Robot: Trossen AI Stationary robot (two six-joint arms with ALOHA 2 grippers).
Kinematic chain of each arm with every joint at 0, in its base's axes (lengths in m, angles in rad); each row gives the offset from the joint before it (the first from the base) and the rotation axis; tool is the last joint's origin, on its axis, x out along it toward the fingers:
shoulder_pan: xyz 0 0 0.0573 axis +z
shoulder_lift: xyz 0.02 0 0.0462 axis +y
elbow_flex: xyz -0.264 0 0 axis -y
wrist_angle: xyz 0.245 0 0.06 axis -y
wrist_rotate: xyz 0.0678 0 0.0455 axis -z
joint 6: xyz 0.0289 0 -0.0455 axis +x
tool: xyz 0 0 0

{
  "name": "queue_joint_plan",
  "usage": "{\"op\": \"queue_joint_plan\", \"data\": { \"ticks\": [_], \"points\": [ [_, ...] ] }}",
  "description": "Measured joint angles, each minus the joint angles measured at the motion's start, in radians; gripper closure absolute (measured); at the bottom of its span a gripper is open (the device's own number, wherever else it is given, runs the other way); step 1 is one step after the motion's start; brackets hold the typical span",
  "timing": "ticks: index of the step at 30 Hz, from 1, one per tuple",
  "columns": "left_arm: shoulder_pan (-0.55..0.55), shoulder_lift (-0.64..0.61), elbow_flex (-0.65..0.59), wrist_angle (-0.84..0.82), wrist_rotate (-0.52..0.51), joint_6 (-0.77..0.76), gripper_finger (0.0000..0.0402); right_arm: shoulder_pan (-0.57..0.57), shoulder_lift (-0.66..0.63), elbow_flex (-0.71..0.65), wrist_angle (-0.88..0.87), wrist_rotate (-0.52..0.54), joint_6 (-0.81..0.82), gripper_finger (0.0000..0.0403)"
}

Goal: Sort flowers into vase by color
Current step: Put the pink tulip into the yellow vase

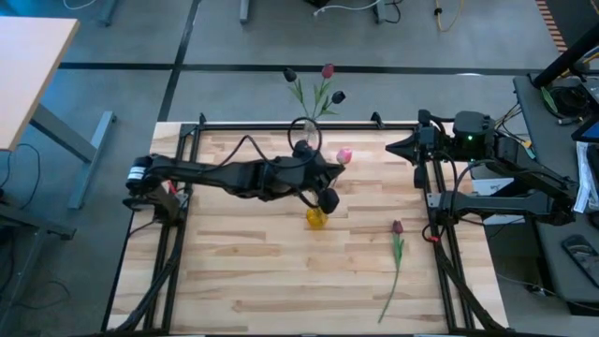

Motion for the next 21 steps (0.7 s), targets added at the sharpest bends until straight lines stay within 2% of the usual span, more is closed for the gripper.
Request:
{"op": "queue_joint_plan", "data": {
  "ticks": [3, 8, 15, 21],
  "points": [
    [0.0, -0.031, -0.047, 0.037, -0.009, -0.002, 0.0401, 0.0, 0.0, 0.0, -0.001, 0.0, -0.002, 0.039],
    [0.0, -0.061, -0.051, 0.034, -0.026, 0.009, 0.0401, 0.0, 0.0, 0.0, -0.001, 0.0, -0.002, 0.039],
    [0.0, -0.062, -0.061, 0.029, -0.027, 0.013, 0.0401, 0.0, 0.0, 0.0, -0.001, 0.0, -0.002, 0.039],
    [0.0, -0.062, -0.12, 0.022, -0.044, -0.012, 0.0401, 0.0, 0.0, 0.0, -0.001, 0.0, -0.002, 0.039]
  ]
}}
